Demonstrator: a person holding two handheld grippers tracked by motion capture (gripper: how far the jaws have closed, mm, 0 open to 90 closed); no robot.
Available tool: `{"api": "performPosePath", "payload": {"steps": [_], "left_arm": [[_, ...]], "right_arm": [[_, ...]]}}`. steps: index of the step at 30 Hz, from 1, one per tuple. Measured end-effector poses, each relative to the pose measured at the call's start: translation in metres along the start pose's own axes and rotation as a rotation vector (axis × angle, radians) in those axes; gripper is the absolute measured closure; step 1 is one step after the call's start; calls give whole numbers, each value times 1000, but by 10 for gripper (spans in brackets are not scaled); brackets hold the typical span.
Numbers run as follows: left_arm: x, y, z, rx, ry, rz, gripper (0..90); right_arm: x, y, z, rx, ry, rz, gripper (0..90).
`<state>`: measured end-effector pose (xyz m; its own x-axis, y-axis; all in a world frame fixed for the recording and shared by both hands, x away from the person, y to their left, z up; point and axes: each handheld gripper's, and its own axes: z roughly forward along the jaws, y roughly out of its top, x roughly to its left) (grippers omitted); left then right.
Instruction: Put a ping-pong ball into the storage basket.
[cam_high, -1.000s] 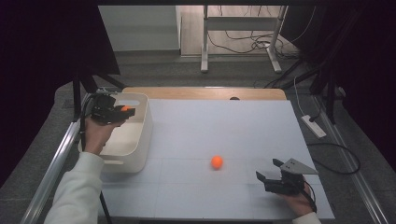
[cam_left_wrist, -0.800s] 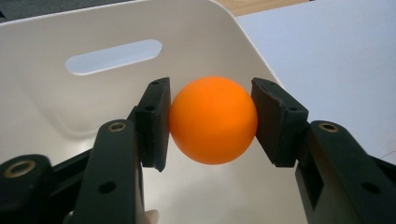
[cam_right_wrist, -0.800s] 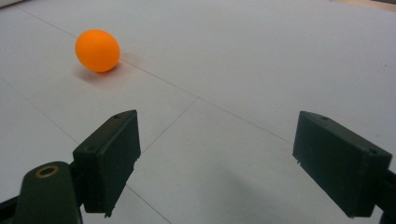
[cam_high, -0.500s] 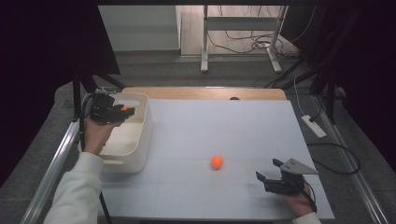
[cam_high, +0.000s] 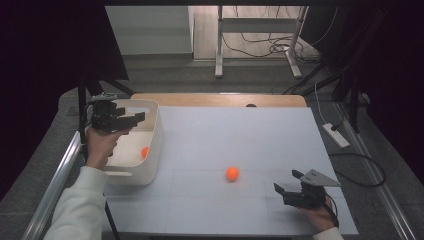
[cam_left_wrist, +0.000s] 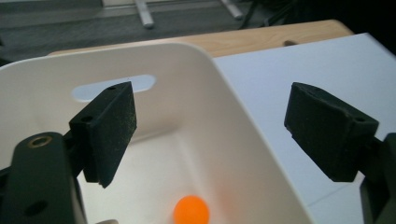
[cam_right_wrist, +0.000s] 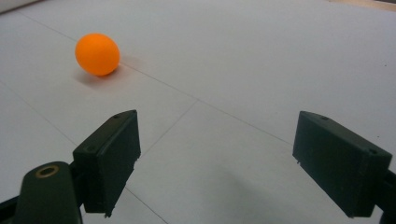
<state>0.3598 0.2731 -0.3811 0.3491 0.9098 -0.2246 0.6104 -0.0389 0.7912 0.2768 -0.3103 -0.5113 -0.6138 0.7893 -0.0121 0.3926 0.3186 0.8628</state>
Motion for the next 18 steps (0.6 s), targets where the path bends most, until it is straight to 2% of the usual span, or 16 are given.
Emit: {"api": "performPosePath", "payload": {"steps": [3, 11, 13, 16, 18], "left_arm": [[-7, 1, -6, -37, -32, 13, 168], [-21, 1, -11, -62, -91, 52, 161], [-23, 1, -12, -78, -108, 52, 161], [-24, 0, -14, -104, -156, 40, 162], [-26, 0, -14, -112, -163, 43, 162]], "right_arm": [[0, 0, -2, -7, 2, 7, 151], [-2, -1, -3, -12, 4, 14, 152], [-2, -1, -3, -13, 7, 10, 152], [-1, -1, -4, -15, 0, 4, 152], [-1, -2, -5, -21, -4, 6, 153]]}}
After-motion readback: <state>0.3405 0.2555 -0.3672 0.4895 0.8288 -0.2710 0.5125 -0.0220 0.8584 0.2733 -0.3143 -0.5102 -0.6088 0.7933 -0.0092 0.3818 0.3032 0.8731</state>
